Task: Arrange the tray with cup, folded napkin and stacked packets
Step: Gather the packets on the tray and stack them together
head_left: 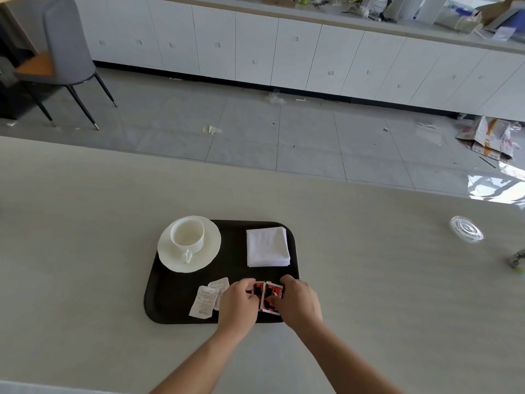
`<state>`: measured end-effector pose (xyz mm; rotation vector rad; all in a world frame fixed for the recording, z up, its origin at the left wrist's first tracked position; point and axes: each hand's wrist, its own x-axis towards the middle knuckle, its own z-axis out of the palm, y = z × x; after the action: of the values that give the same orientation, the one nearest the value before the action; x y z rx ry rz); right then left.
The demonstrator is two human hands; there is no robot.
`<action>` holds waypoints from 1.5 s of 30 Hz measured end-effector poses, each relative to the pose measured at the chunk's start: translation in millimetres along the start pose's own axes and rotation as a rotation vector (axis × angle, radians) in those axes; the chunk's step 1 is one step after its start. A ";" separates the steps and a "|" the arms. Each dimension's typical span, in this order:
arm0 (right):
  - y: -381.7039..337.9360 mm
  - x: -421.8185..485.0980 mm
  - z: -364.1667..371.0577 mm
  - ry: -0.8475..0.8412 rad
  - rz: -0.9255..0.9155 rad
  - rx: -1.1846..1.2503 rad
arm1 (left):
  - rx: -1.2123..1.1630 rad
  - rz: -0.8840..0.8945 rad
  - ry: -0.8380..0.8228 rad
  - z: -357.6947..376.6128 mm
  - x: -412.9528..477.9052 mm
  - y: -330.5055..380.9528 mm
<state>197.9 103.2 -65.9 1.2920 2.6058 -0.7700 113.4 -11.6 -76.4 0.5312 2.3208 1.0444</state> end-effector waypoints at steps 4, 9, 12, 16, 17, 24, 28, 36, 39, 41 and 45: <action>-6.9 5.1 8.8 0.015 -0.042 0.077 | -0.092 -0.048 -0.024 -2.4 0.3 -0.8; -6.7 3.3 13.8 0.030 -0.034 0.097 | -0.216 -0.143 -0.054 -4.0 -0.6 -2.9; -5.1 3.6 15.8 0.038 0.008 0.115 | -0.303 -0.227 -0.049 -2.9 0.0 -3.4; -9.5 6.5 17.5 0.037 -0.007 0.131 | -0.374 -0.269 -0.042 -0.5 -1.3 0.7; -10.7 7.5 17.2 0.031 -0.019 0.127 | -0.381 -0.271 -0.038 -0.5 -1.0 1.2; -9.3 15.3 14.1 -0.007 -0.083 0.111 | -0.440 -0.315 -0.043 -0.5 -0.6 2.5; -9.7 18.8 10.8 -0.039 -0.105 0.093 | -0.456 -0.307 -0.055 -1.1 -5.2 4.2; -10.4 9.6 6.0 0.109 -0.191 0.101 | 0.162 0.012 0.265 -52.7 -9.2 -29.2; -34.9 6.2 12.8 0.096 -0.373 0.065 | 0.339 -0.048 0.209 -75.5 -3.2 -51.5; -53.5 8.0 20.8 0.024 -0.531 -0.023 | 0.472 -0.028 0.080 -80.1 -0.9 -57.6; -77.1 16.3 34.4 -0.135 -0.665 -0.231 | 0.497 0.000 0.038 -82.9 2.2 -56.4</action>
<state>124.4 58.8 -71.2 0.2845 2.9026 -0.5708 53.5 -92.1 -74.4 0.6987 2.6175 0.4685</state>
